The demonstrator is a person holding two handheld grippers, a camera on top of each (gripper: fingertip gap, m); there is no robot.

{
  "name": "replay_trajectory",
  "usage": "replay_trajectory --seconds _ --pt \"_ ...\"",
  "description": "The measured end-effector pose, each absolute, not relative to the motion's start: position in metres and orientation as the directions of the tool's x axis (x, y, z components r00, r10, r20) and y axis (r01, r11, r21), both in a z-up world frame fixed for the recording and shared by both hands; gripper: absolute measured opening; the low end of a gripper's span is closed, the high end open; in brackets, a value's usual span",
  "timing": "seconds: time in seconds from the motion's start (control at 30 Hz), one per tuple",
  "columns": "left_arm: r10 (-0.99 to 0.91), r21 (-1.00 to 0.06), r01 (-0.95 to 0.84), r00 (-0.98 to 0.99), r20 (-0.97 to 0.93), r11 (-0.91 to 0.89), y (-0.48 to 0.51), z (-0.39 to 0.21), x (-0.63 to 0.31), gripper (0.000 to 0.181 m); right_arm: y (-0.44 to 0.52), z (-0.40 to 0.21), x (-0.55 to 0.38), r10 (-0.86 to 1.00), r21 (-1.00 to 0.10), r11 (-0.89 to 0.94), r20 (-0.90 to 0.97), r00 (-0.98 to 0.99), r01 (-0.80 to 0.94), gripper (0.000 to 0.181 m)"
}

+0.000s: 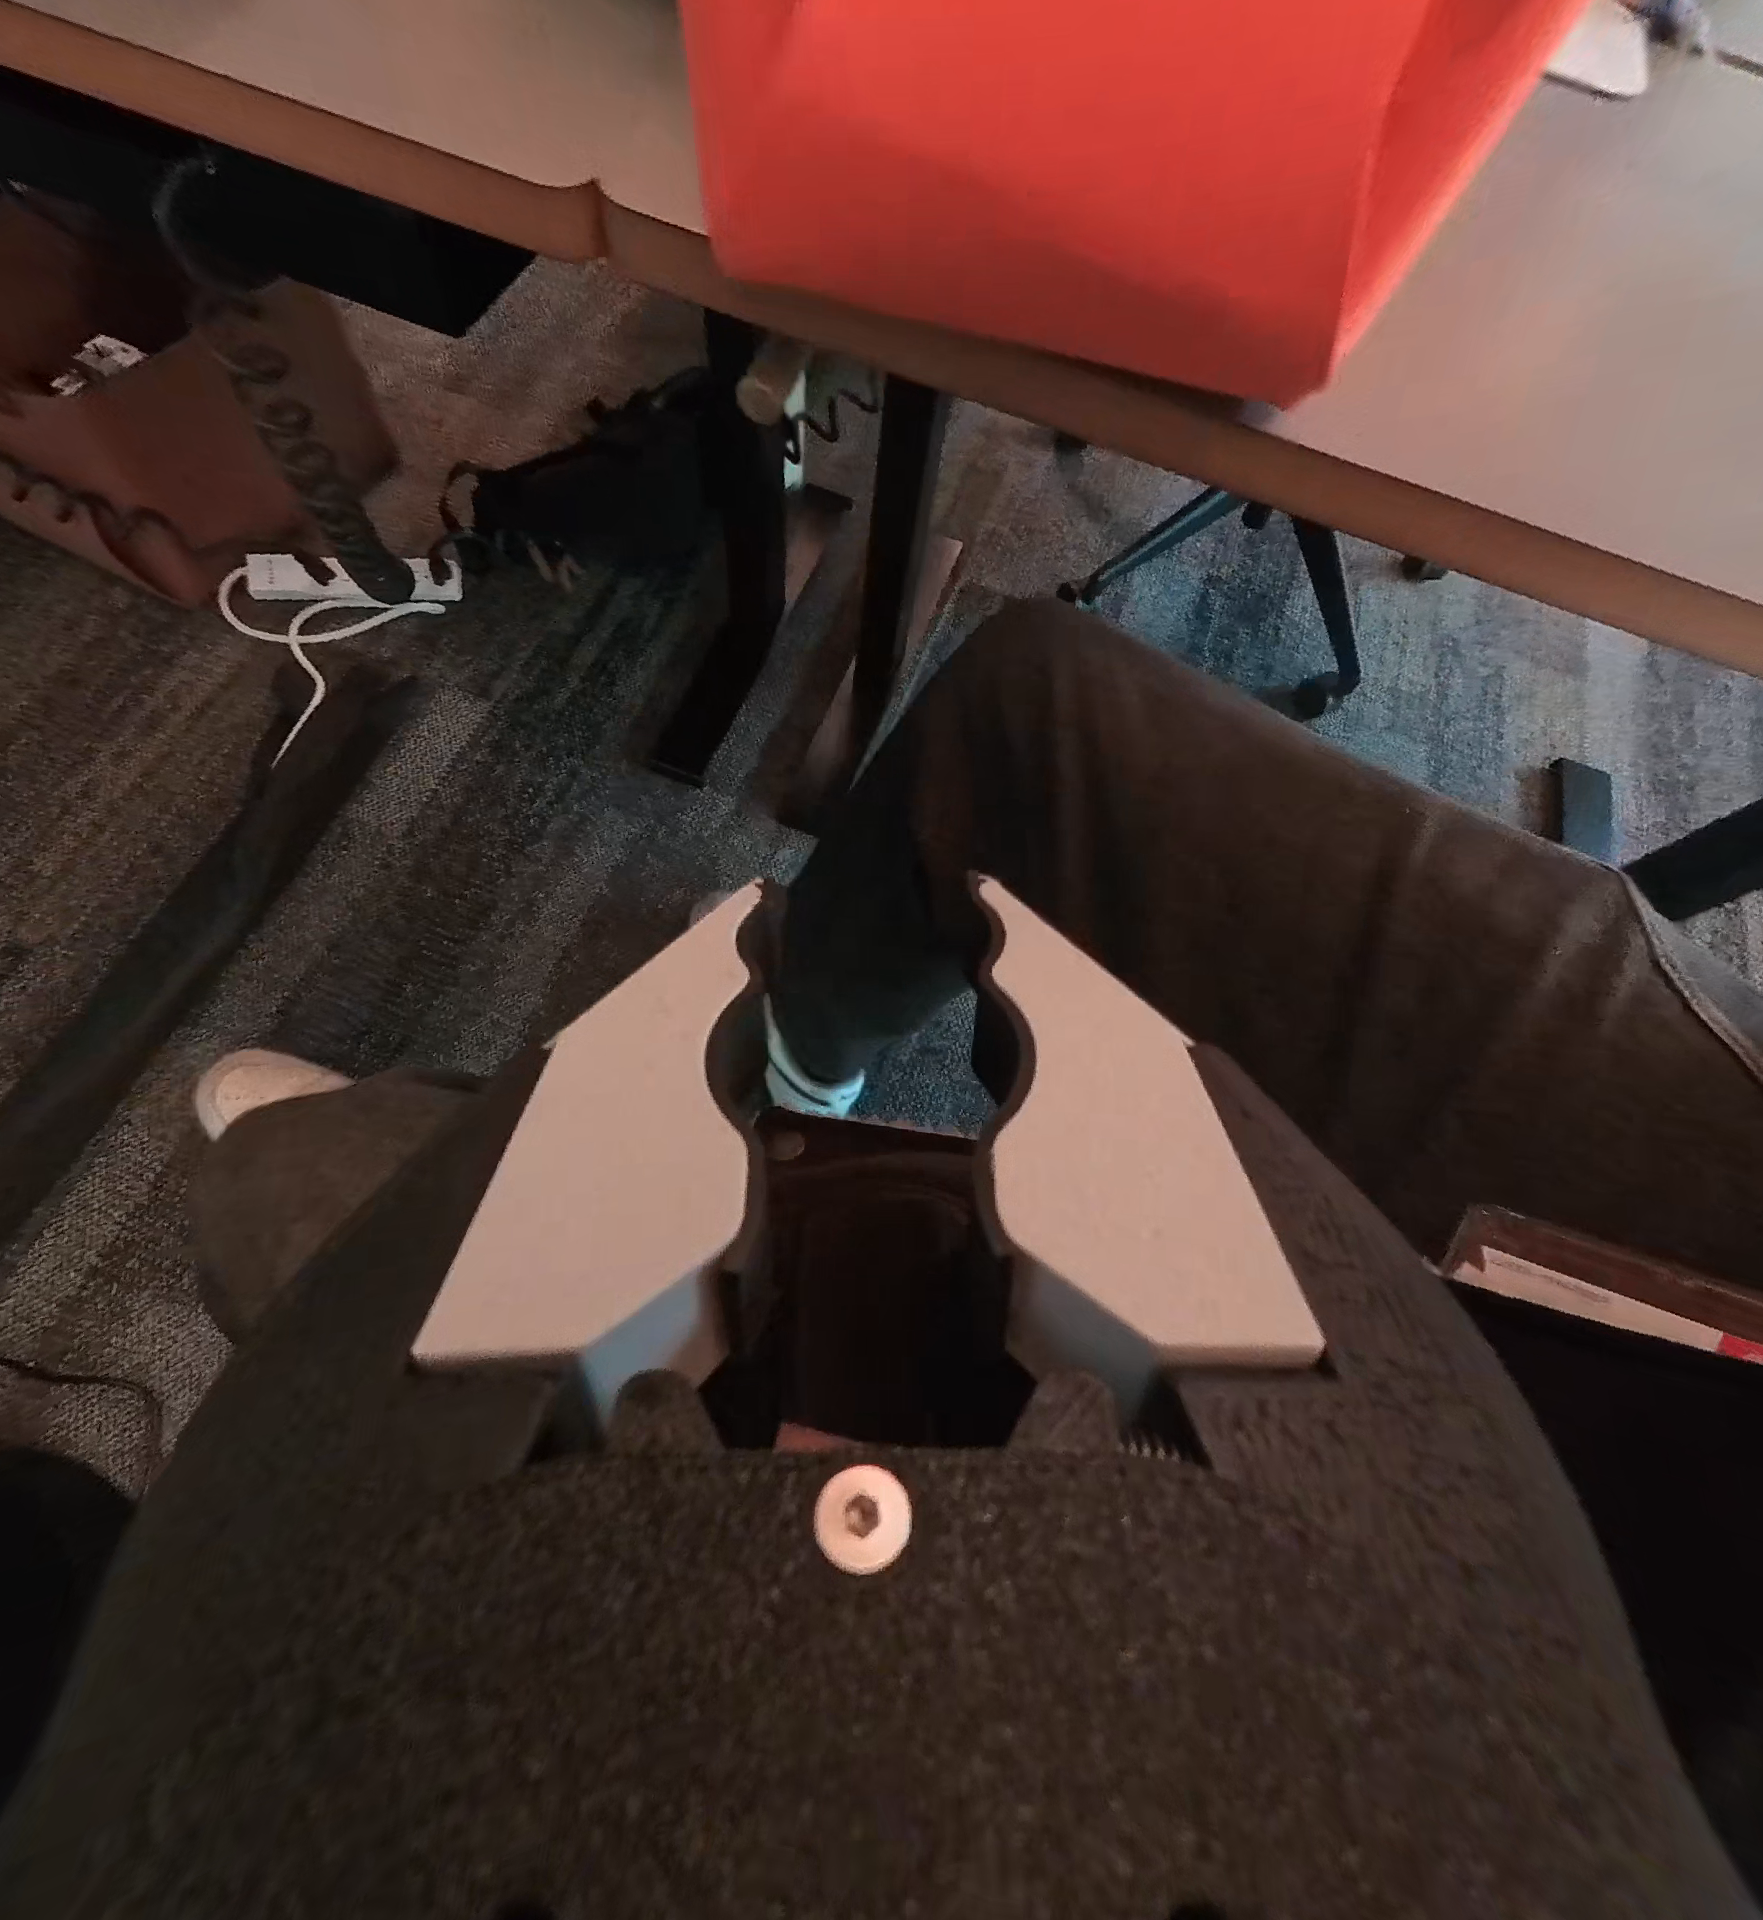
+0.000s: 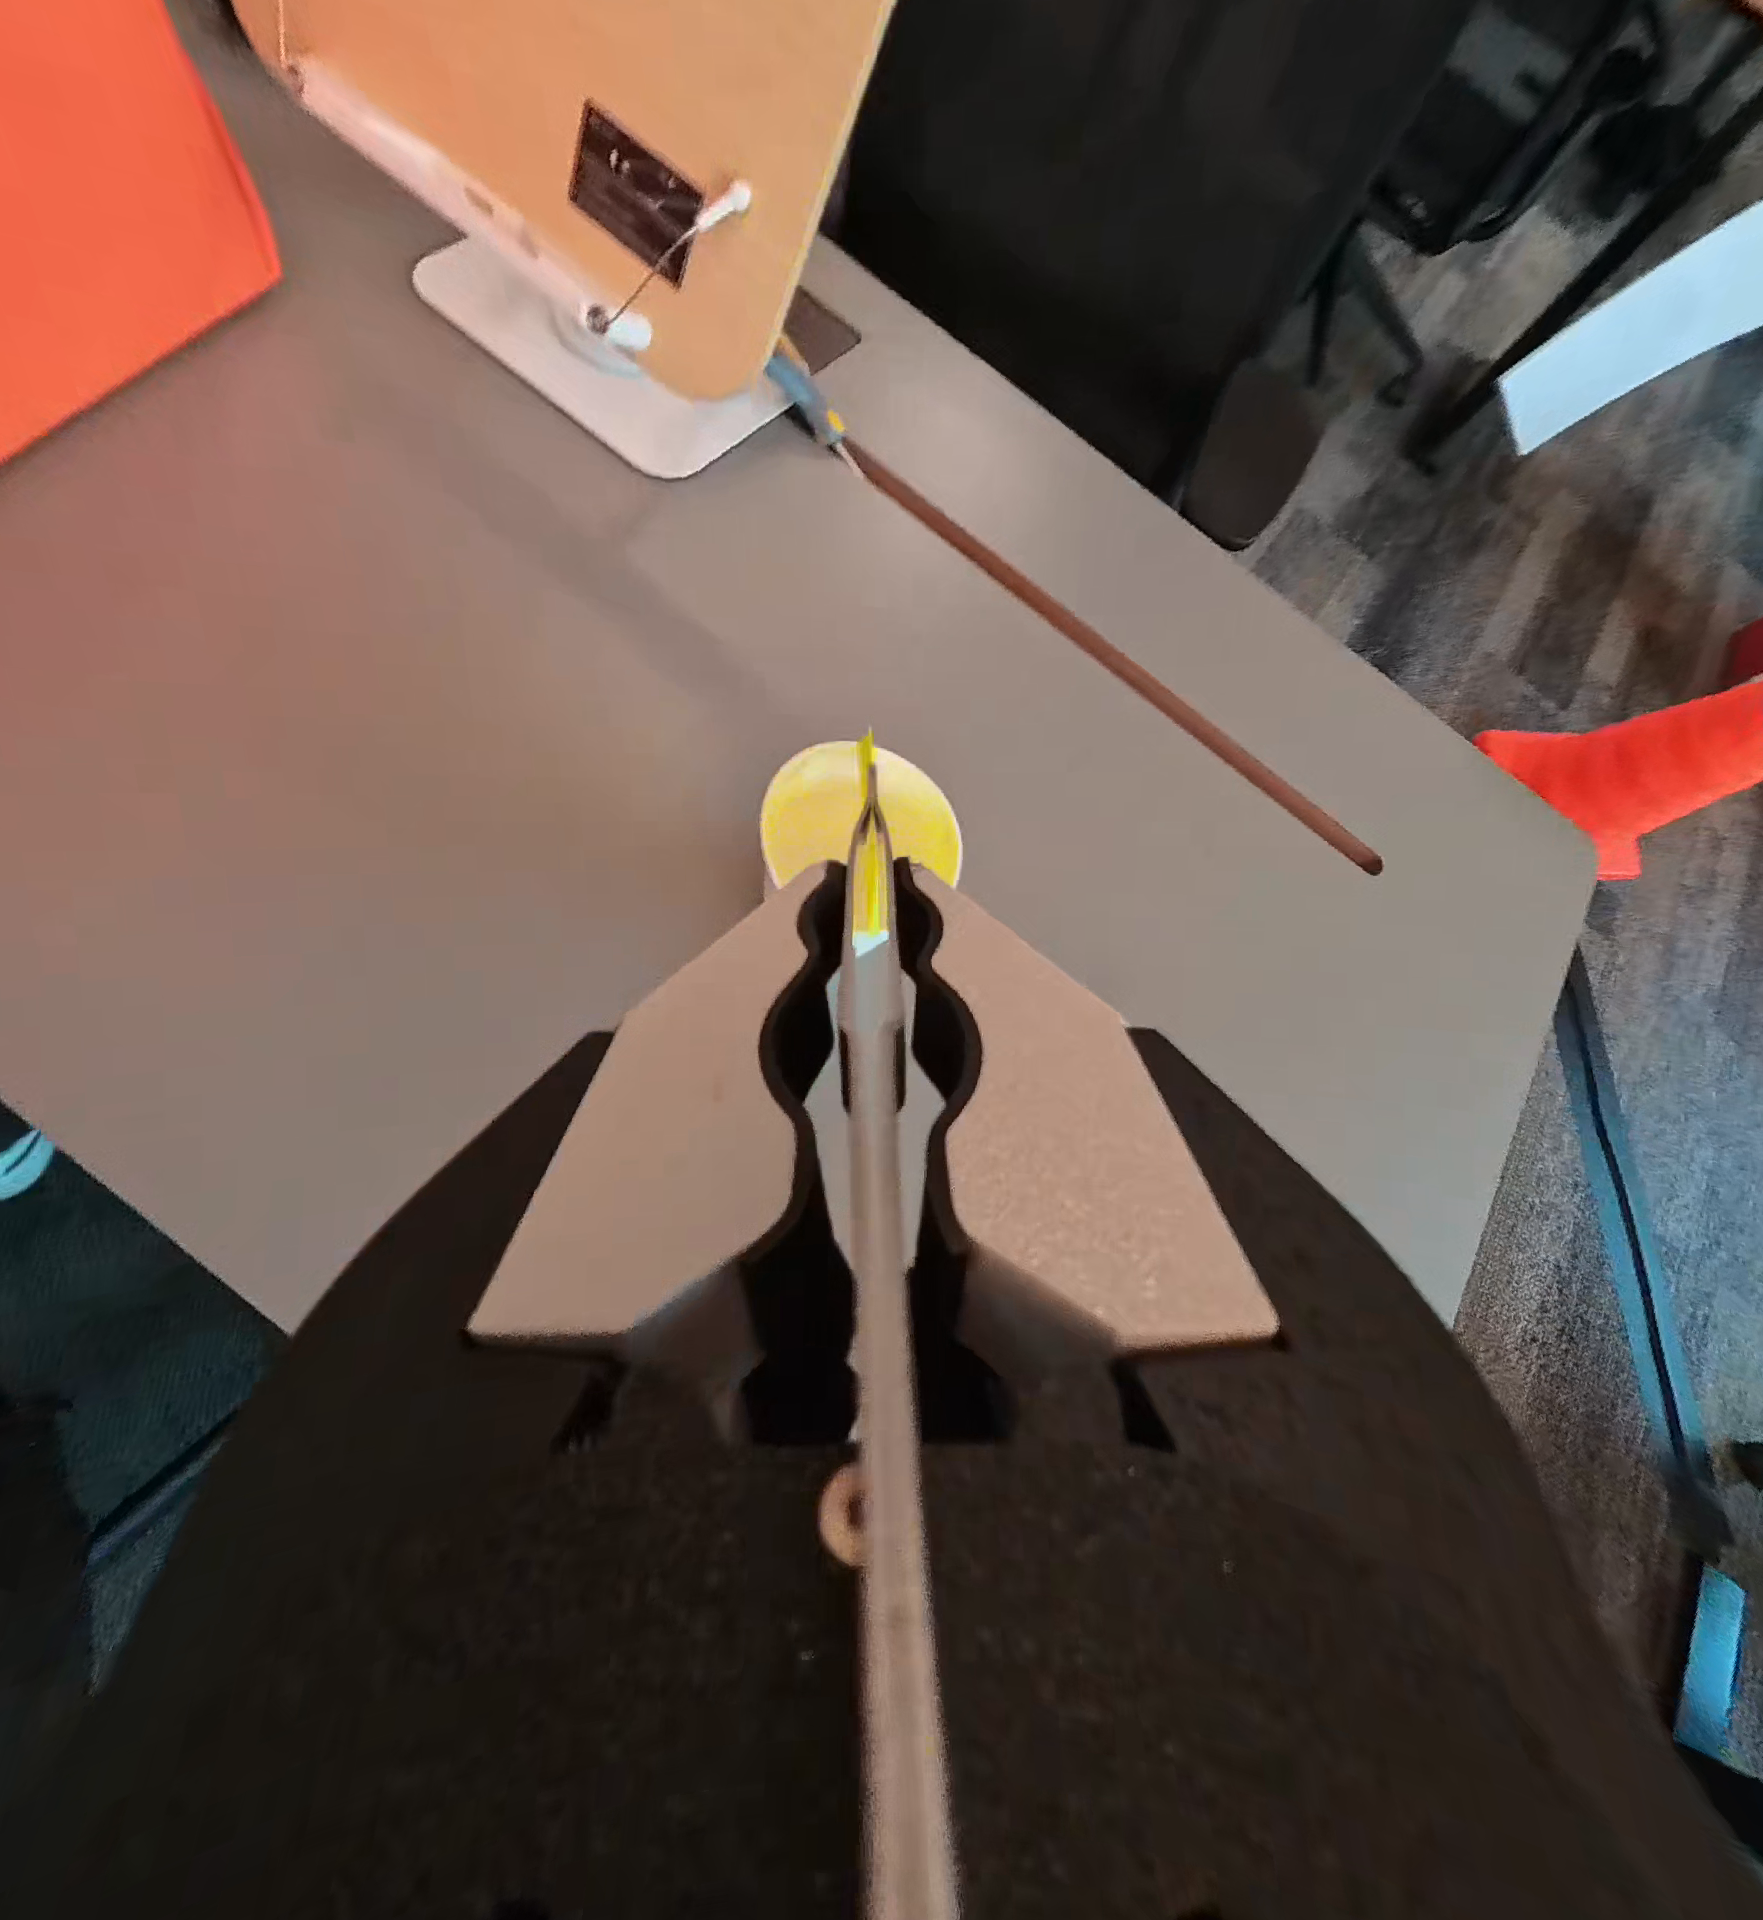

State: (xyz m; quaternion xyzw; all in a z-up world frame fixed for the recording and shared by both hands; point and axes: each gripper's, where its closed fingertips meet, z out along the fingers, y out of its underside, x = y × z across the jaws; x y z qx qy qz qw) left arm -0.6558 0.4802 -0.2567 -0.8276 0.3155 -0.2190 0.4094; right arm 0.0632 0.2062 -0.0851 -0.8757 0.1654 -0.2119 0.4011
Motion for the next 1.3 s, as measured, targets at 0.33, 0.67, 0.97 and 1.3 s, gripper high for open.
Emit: replay_trajectory --seconds 0.33,0.67,0.97,1.3 --pt "-0.707 -0.813 -0.356 0.701 0.094 -0.461 0.416 -0.259 -0.627 0.035 0.216 -0.12 0.09 -0.358 -0.695 -0.698 0.126 0.925 -0.175 0.009" --pt "-0.702 -0.812 -0.358 0.707 0.086 -0.461 0.416 -0.261 -0.627 0.035 0.218 -0.154 0.101 -0.371 -0.615 -0.74 0.034 0.928 -0.274 0.011" --pt "-0.7 -0.813 -0.321 0.699 0.143 -0.486 0.418 -0.26 -0.625 0.035 0.219 -0.134 0.111 -0.433 -0.666 -0.691 0.072 0.899 -0.28 0.018" --pt "-0.71 -0.814 -0.338 0.694 0.122 -0.471 0.414 -0.259 -0.624 0.035 0.197 -0.082 0.09 -0.442 -0.796 -0.573 0.102 0.891 -0.193 0.017"
